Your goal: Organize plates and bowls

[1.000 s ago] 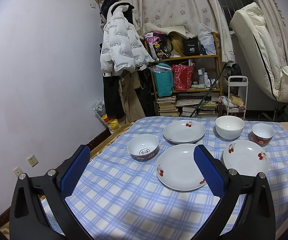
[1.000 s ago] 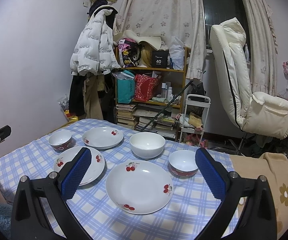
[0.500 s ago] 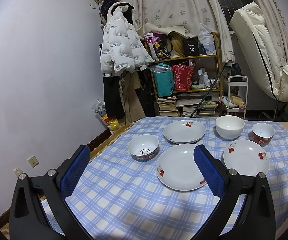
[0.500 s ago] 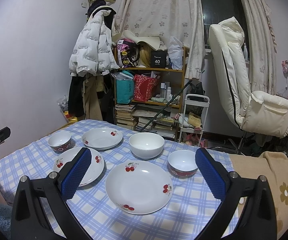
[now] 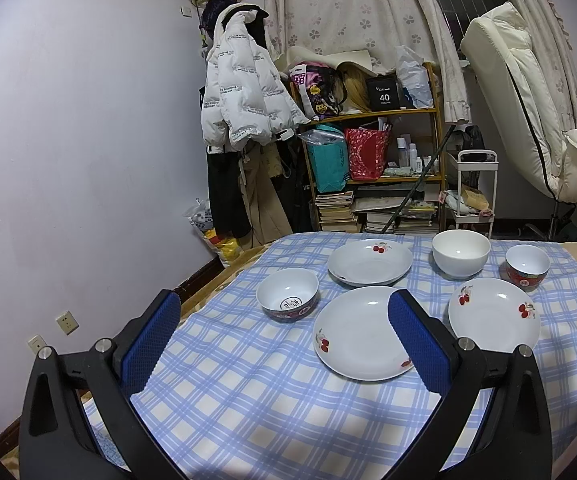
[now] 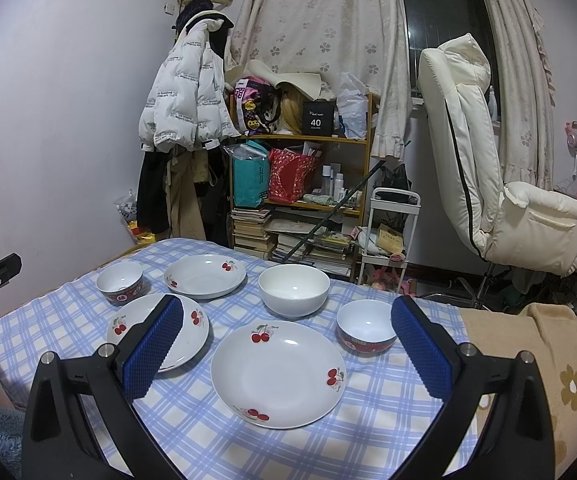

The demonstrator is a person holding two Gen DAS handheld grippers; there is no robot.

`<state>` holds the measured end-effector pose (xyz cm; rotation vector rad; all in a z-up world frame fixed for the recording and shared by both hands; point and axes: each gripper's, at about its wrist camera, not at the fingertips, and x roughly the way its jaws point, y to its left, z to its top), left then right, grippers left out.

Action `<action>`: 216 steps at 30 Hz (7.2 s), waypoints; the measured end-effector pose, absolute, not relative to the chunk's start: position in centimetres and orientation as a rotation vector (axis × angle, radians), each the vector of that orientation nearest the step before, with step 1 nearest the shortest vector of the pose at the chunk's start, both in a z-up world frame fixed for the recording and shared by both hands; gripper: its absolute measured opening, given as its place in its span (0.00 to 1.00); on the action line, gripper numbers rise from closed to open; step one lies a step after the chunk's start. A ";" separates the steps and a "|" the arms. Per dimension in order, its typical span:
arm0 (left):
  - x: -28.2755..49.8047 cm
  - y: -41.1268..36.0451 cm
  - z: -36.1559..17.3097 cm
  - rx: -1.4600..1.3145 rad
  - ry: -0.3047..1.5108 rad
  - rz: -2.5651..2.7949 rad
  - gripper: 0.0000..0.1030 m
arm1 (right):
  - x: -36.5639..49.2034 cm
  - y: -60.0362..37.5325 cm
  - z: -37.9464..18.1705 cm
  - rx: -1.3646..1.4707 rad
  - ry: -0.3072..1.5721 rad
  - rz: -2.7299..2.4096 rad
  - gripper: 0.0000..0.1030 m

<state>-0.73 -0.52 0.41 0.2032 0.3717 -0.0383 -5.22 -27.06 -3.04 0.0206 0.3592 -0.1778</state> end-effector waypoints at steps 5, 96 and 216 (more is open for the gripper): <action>-0.7 -0.6 0.4 0.205 0.371 -0.035 0.99 | -5.2 -27.2 -3.0 0.020 0.359 -0.179 1.00; 23.1 -1.1 -14.9 0.172 1.187 -0.090 0.95 | 22.8 -21.3 -16.9 -0.017 0.957 0.061 0.70; 19.7 -14.1 -10.4 0.252 1.172 -0.331 0.78 | 10.8 -36.3 -13.8 0.209 1.019 -0.207 0.86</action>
